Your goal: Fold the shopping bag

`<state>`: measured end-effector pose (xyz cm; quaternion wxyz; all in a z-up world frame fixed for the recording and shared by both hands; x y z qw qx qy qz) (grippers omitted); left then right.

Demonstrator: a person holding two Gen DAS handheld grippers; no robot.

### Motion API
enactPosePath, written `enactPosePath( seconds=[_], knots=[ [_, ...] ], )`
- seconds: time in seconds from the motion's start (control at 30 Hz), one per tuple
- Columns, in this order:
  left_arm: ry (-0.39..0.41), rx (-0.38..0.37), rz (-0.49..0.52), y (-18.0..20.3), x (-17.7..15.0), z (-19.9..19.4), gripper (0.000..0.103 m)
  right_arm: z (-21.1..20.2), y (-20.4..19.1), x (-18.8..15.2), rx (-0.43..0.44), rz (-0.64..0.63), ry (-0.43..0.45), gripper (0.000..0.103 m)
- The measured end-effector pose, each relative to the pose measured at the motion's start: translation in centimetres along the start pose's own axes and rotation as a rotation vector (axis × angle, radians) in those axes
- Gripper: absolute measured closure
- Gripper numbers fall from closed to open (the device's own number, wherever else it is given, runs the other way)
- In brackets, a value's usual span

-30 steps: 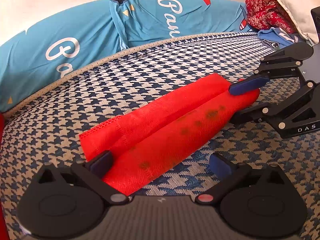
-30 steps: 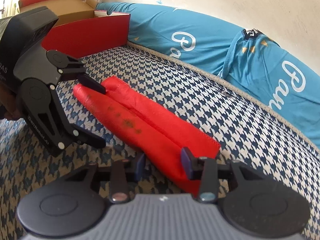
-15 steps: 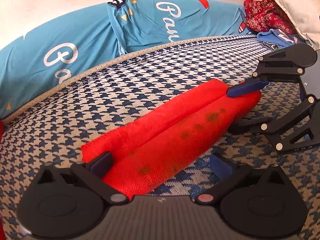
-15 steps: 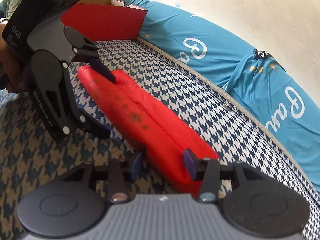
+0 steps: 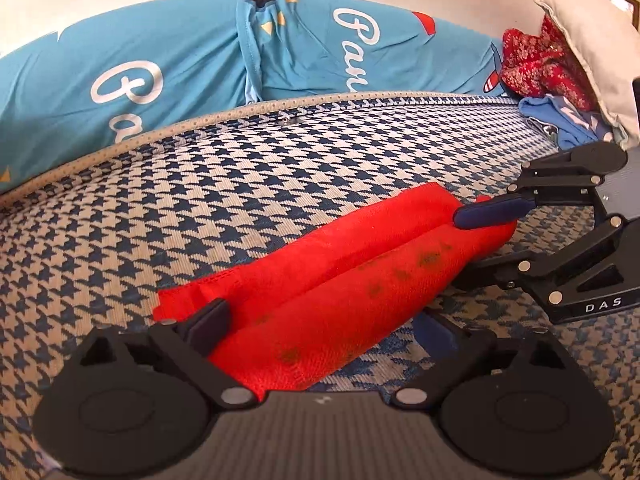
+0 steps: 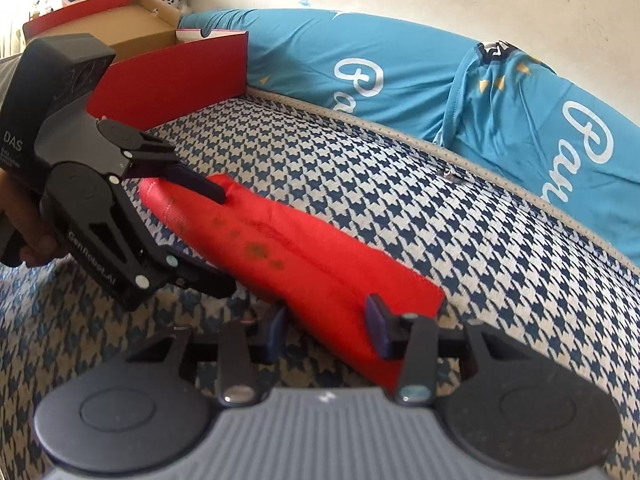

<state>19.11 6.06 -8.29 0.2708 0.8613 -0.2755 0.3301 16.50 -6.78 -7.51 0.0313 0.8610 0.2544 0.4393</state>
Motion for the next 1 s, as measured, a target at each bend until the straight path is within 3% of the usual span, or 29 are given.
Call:
enactPosePath(
  seconds=[0.5,0.73,0.87,1.0],
  knots=[
    [-0.059,-0.007,0.025,3.4,-3.0,-2.4,0.006,-4.0,-2.6,-2.0,0.087,0.004,-0.075,0.064],
    [-0.031,0.004,0.012,5.6,-4.9,-4.1,0.006,-6.1,-4.8,-3.4,0.062,-0.035,-0.090,0.064],
    [-0.054,0.043,0.071,6.5,-5.3,-3.5,0.004,-7.2,-4.7,-3.8,0.075,0.031,-0.078,0.080],
    [-0.053,0.016,0.052,6.2,-5.1,-3.3,0.002,-7.3,-6.2,-4.2,0.011,-0.157,-0.013,0.076]
  ],
)
Point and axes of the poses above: each gripper's, at about its wrist camera, not at the fingertips, and z roughly the way its jaws point, y to its right, x to its top, the point moved 4 cm from there along z, roughly the way its jaws point, and after that the axes turned 14 degrees about -x, right-handed, at the moved point
